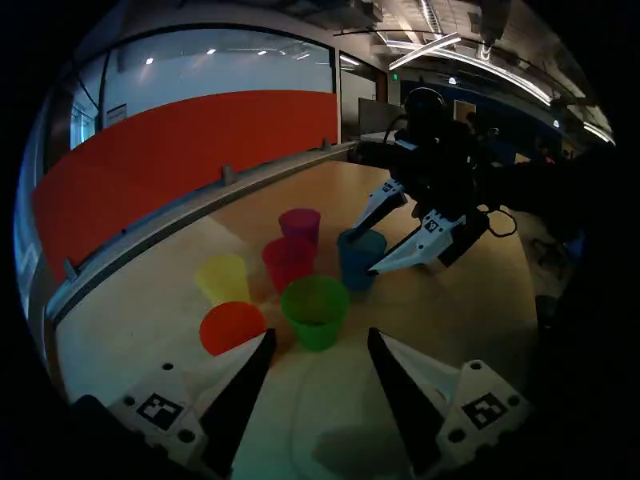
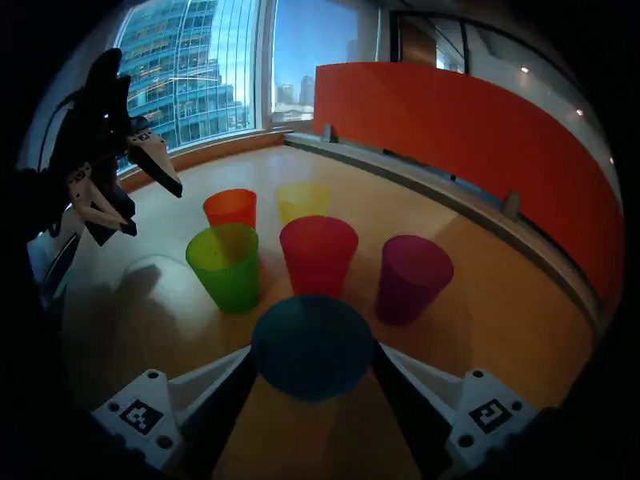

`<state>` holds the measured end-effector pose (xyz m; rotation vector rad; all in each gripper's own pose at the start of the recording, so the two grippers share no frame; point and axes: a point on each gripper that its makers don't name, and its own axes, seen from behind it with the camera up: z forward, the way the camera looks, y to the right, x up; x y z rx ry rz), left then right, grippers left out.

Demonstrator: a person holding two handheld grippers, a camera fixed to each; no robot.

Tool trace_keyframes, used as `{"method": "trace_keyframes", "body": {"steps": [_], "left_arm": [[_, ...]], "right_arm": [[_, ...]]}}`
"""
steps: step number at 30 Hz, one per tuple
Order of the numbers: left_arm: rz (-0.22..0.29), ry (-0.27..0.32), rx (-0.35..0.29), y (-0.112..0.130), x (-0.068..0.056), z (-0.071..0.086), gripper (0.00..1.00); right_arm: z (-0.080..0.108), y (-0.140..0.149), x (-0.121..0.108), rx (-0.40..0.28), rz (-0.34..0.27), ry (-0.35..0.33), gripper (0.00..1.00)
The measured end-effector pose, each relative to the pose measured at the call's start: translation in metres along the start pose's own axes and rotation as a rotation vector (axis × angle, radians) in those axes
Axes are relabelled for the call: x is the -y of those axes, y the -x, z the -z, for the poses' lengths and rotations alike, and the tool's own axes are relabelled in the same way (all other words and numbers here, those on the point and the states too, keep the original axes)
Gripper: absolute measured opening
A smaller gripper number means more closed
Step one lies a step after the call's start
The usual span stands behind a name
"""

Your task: Pour water

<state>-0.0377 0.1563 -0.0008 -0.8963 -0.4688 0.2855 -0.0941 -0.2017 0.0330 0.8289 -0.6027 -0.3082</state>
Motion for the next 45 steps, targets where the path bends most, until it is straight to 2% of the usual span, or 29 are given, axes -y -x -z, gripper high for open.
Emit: {"method": "trace_keyframes", "body": {"steps": [7, 24, 33, 45], "left_arm": [[0.005, 0.002, -0.001, 0.000, -0.001, 0.001, 0.85], [0.005, 0.001, 0.003, 0.003, -0.002, 0.004, 0.85], [0.009, 0.000, 0.000, 0.002, -0.004, 0.004, 0.85], [0.009, -0.010, 0.000, 0.004, -0.007, 0.005, 0.84]], "right_arm": [[-0.003, 0.001, 0.002, -0.001, 0.008, -0.008, 0.91], [0.004, 0.002, 0.008, -0.007, 0.016, -0.021, 0.90], [0.027, -0.014, 0.011, -0.040, 0.024, -0.009, 0.90], [0.082, -0.043, 0.006, -0.116, 0.004, 0.039, 0.90]]}}
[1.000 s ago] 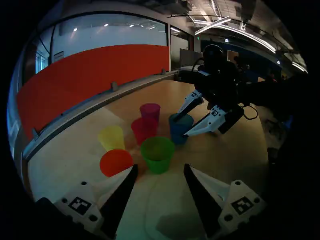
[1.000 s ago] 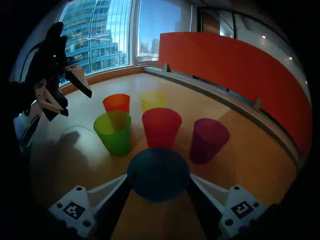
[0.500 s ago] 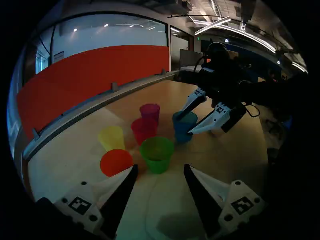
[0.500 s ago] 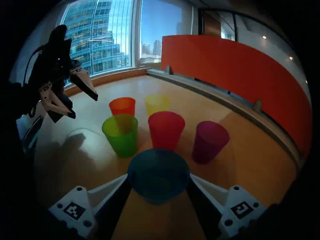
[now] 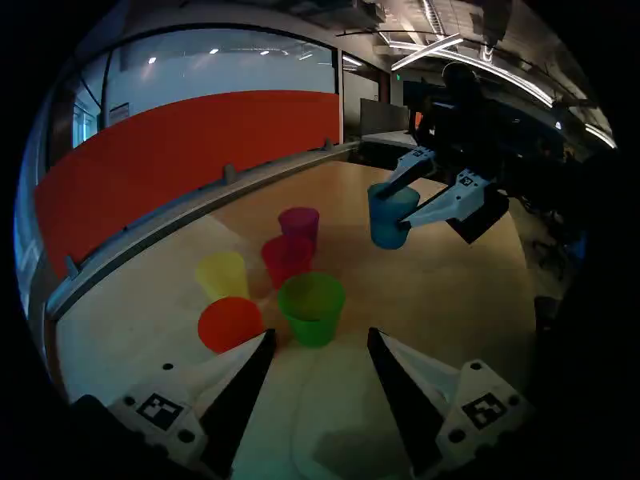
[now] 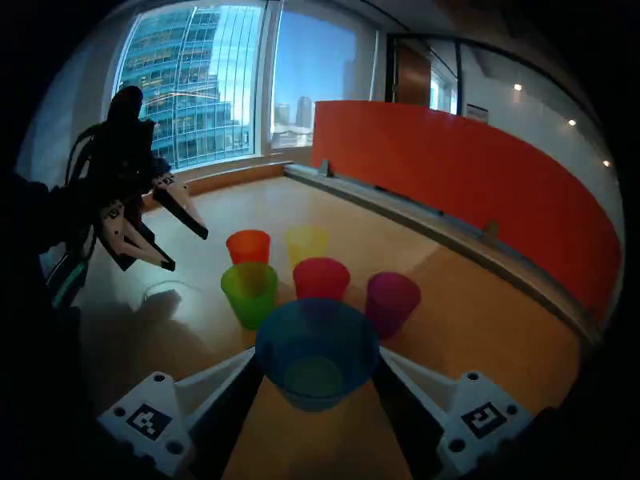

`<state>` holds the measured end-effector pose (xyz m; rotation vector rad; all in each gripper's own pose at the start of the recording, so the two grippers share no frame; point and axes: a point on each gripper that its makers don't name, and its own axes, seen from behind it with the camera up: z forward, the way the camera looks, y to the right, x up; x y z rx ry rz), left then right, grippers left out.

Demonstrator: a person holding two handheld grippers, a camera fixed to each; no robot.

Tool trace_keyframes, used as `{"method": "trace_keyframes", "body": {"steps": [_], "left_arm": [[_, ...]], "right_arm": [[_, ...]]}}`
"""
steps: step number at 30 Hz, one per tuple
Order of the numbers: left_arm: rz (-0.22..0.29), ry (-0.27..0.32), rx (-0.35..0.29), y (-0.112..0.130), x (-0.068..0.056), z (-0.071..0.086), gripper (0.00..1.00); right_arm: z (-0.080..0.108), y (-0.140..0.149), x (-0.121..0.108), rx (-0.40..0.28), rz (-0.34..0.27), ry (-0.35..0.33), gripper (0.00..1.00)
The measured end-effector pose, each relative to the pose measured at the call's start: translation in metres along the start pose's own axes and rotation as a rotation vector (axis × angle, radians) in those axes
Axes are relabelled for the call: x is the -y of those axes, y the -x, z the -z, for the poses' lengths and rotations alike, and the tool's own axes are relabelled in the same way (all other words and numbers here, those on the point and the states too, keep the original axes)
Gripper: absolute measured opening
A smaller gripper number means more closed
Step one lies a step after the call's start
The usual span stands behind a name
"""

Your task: Pour water

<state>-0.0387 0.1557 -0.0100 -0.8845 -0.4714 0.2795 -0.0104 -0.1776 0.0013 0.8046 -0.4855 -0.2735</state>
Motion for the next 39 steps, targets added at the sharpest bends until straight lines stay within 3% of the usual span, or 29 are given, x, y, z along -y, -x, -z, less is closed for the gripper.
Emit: {"method": "trace_keyframes", "body": {"steps": [16, 39], "left_arm": [[-0.001, -0.009, 0.015, 0.004, -0.003, -0.005, 0.84], [-0.017, -0.007, 0.042, 0.002, -0.002, -0.032, 0.84]], "right_arm": [[0.078, -0.050, -0.009, -0.142, 0.002, 0.076, 0.90], [0.114, -0.089, -0.012, -0.293, -0.010, 0.112, 0.90]]}}
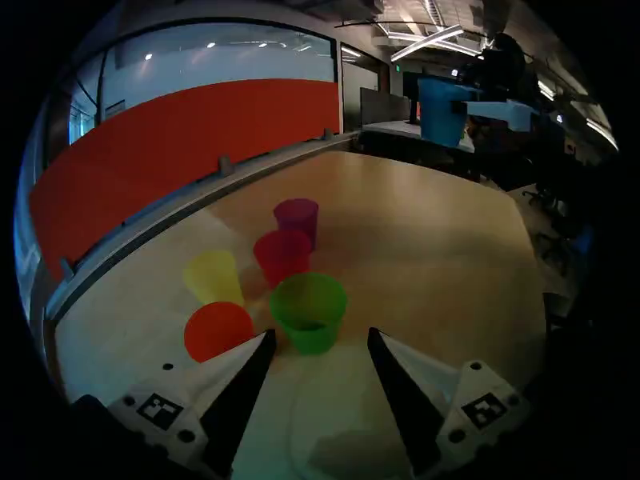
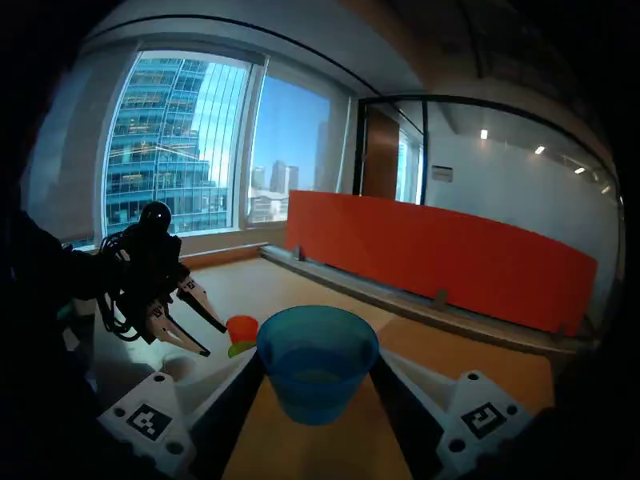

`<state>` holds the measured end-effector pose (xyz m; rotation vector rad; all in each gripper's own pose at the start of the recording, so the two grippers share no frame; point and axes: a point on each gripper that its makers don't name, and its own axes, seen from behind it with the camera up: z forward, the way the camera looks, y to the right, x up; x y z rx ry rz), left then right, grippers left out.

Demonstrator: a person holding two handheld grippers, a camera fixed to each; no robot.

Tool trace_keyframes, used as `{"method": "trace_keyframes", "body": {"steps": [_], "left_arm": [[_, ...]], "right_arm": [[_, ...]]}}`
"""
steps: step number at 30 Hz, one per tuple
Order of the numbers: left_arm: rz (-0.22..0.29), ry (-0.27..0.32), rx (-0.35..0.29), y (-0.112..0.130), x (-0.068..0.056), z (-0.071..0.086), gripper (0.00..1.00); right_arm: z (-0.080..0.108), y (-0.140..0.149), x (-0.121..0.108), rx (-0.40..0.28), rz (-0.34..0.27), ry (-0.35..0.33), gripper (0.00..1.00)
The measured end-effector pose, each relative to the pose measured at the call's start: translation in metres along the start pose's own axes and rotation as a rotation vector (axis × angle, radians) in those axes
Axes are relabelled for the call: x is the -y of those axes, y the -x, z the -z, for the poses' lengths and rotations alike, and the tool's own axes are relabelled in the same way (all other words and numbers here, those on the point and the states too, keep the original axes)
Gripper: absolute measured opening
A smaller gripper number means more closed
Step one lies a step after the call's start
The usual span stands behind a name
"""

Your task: Pour water

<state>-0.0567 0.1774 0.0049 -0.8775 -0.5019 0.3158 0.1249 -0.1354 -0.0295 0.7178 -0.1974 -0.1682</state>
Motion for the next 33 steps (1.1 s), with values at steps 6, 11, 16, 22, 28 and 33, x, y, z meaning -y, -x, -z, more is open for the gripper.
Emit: {"method": "trace_keyframes", "body": {"steps": [6, 11, 16, 22, 28, 33], "left_arm": [[-0.004, -0.003, 0.013, 0.001, 0.003, -0.009, 0.84], [-0.005, -0.014, 0.027, 0.004, 0.007, -0.019, 0.84], [-0.009, -0.021, 0.042, 0.008, 0.011, -0.026, 0.84], [-0.013, -0.026, 0.054, 0.011, 0.015, -0.035, 0.84], [-0.009, -0.023, 0.059, 0.012, 0.017, -0.044, 0.84], [-0.009, -0.023, 0.063, 0.012, 0.018, -0.051, 0.84]], "right_arm": [[0.002, -0.003, 0.000, -0.004, 0.011, 0.002, 0.89], [0.003, -0.003, -0.001, -0.007, 0.013, 0.001, 0.89], [0.004, -0.003, -0.002, -0.006, 0.014, 0.002, 0.90], [0.004, 0.001, -0.005, 0.002, 0.016, 0.004, 0.90], [0.003, 0.003, -0.007, 0.007, 0.014, 0.005, 0.89], [0.002, 0.004, -0.008, 0.012, 0.009, 0.007, 0.90]]}}
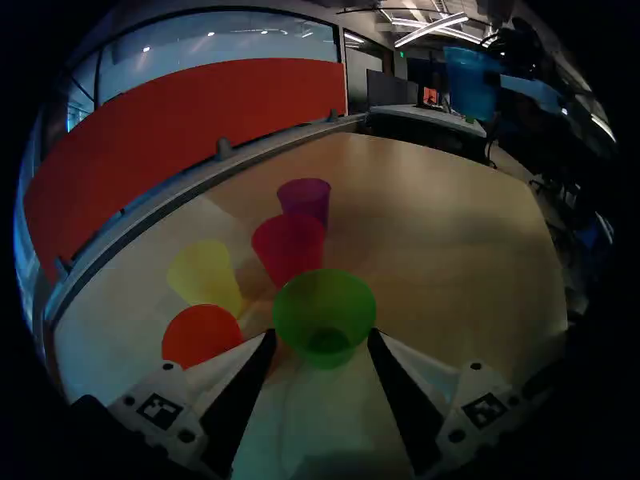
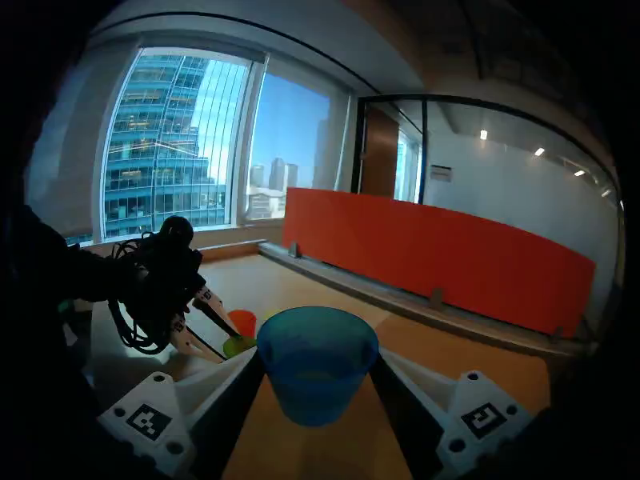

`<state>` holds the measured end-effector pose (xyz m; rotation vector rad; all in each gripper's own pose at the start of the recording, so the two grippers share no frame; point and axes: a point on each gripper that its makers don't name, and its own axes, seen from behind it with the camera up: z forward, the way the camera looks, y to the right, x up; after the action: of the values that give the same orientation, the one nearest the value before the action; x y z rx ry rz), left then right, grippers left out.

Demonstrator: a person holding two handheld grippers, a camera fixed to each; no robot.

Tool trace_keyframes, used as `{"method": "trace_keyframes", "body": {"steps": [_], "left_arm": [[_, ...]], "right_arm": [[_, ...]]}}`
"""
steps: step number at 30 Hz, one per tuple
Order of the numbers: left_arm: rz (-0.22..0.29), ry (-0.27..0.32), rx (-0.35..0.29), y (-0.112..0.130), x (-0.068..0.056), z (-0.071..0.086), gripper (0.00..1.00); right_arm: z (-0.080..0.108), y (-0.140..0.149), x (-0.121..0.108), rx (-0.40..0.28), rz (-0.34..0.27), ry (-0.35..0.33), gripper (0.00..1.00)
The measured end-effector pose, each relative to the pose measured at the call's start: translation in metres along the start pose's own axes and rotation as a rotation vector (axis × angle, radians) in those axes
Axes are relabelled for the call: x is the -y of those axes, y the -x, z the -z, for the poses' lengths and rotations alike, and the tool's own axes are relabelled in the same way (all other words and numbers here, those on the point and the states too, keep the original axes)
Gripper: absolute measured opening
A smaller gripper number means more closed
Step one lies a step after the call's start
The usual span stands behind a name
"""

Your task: Pour water

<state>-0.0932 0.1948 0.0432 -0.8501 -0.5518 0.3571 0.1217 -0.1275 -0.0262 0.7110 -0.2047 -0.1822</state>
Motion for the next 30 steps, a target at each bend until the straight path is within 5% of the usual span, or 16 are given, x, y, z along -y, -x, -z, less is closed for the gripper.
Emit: {"method": "trace_keyframes", "body": {"steps": [30], "left_arm": [[0.021, -0.004, 0.034, -0.009, 0.005, -0.029, 0.84]], "right_arm": [[-0.003, 0.008, -0.003, 0.014, -0.002, -0.005, 0.89]]}}
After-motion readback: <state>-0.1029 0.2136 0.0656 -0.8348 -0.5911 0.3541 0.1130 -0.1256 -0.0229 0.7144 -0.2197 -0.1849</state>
